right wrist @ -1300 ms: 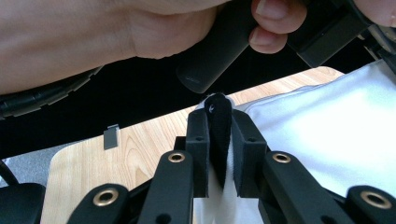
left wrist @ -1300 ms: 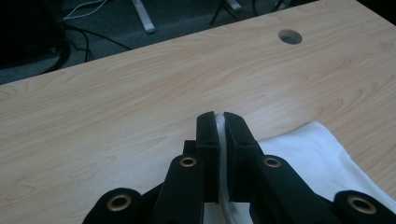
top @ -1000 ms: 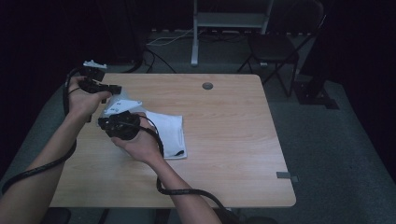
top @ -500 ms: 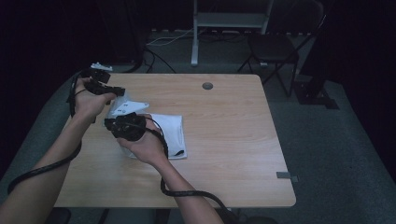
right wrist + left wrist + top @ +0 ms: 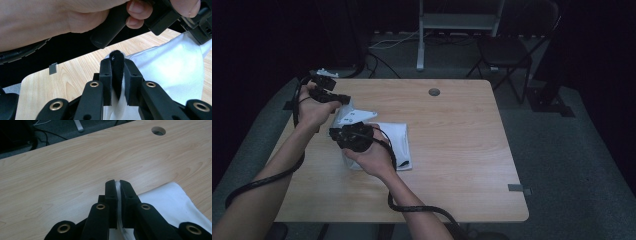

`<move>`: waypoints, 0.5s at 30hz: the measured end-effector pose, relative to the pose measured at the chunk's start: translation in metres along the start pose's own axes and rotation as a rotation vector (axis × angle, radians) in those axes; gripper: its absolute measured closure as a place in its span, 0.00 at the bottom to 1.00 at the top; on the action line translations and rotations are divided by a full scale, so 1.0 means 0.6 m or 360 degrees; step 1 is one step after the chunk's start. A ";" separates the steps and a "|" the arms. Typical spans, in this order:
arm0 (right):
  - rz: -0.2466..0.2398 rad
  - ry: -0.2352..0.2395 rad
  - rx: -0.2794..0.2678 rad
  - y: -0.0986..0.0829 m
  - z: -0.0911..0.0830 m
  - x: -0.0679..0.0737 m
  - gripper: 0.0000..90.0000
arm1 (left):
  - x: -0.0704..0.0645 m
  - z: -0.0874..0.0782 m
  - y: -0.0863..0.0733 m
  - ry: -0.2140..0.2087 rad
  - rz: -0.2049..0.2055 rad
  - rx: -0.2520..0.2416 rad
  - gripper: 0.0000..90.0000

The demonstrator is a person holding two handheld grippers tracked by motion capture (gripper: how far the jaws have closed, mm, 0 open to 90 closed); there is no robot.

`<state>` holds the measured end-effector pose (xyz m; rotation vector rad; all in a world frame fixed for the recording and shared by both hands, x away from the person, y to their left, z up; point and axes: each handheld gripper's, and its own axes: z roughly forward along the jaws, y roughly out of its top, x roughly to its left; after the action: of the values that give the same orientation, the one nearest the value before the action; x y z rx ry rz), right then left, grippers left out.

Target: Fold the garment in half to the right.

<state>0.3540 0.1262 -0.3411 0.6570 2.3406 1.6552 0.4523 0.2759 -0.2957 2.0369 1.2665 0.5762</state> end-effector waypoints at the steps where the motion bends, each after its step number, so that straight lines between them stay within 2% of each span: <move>1: 0.0004 -0.0002 -0.0004 0.000 0.000 0.000 0.88 | -0.001 0.000 0.000 -0.0002 0.0000 0.0000 0.95; 15: 0.0023 -0.0017 0.0002 -0.011 -0.009 -0.008 0.88 | -0.014 0.010 0.002 -0.0015 0.0010 0.0003 0.95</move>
<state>0.3545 0.1175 -0.3457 0.6832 2.3352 1.6519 0.4536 0.2661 -0.2993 2.0435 1.2555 0.5678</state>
